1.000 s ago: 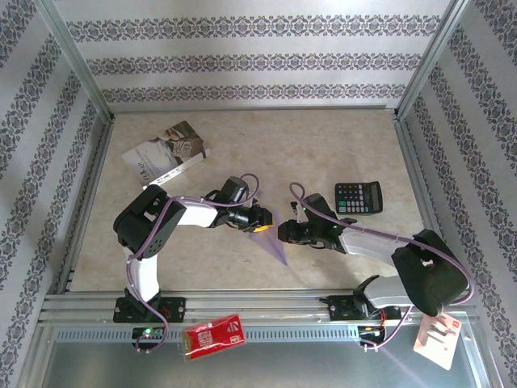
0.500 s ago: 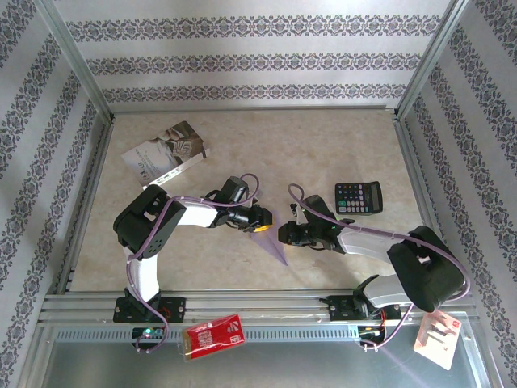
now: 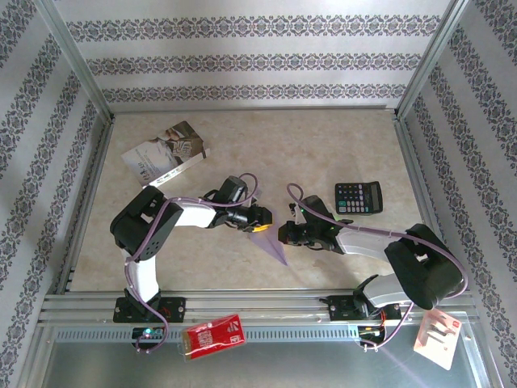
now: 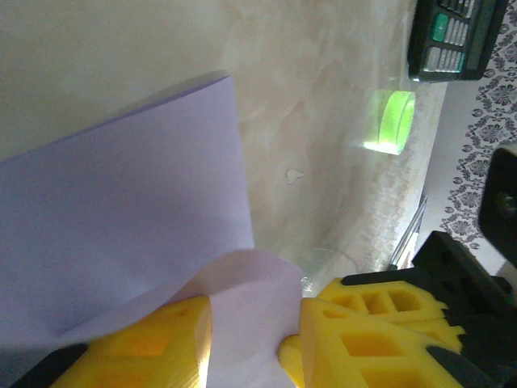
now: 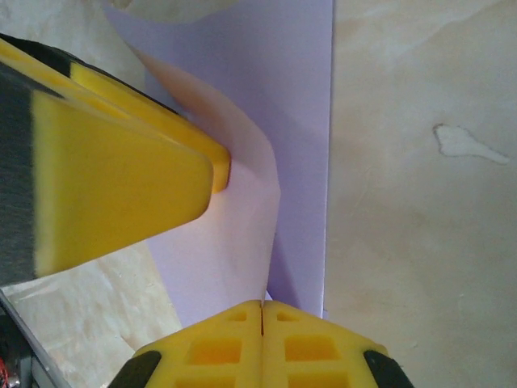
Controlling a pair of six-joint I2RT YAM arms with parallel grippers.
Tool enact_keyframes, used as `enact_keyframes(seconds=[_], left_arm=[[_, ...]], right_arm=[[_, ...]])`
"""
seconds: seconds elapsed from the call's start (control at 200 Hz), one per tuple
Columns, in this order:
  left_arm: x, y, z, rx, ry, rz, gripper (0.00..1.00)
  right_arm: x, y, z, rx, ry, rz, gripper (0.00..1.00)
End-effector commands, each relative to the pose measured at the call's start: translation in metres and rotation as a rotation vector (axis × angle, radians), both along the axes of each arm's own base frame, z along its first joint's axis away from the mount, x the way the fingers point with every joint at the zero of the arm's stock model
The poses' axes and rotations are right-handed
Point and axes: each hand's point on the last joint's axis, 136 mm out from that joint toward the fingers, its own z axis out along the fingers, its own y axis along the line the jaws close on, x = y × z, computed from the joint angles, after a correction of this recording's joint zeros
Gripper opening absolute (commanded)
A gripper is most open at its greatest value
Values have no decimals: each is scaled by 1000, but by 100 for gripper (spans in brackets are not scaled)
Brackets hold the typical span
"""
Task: Fold a paper plane with a square sheet of paper (pick it up from the middle)
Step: Fourth fold the wing at the center of the table.
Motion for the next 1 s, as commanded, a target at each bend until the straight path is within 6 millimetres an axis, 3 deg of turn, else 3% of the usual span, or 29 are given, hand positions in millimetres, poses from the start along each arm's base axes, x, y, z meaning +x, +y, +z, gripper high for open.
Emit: enact_keyframes(seconds=[0.0, 0.13, 0.38, 0.719, 0.844, 0.994], left_arm=[[0, 5, 20, -38, 1, 8, 34], [1, 7, 24, -36, -11, 13, 35], [12, 25, 6, -6, 6, 62, 34], [10, 37, -23, 39, 46, 71, 33], [7, 38, -29, 47, 56, 68, 33], [7, 39, -32, 51, 58, 67, 32]], right_arm=[[-4, 3, 3, 20, -6, 5, 1], [-6, 5, 3, 18, -7, 8, 1], [-9, 8, 0, 15, -2, 18, 1], [-10, 8, 0, 12, -3, 17, 1], [-8, 11, 5, 24, -10, 23, 4], [-9, 8, 12, 21, -27, 33, 16]])
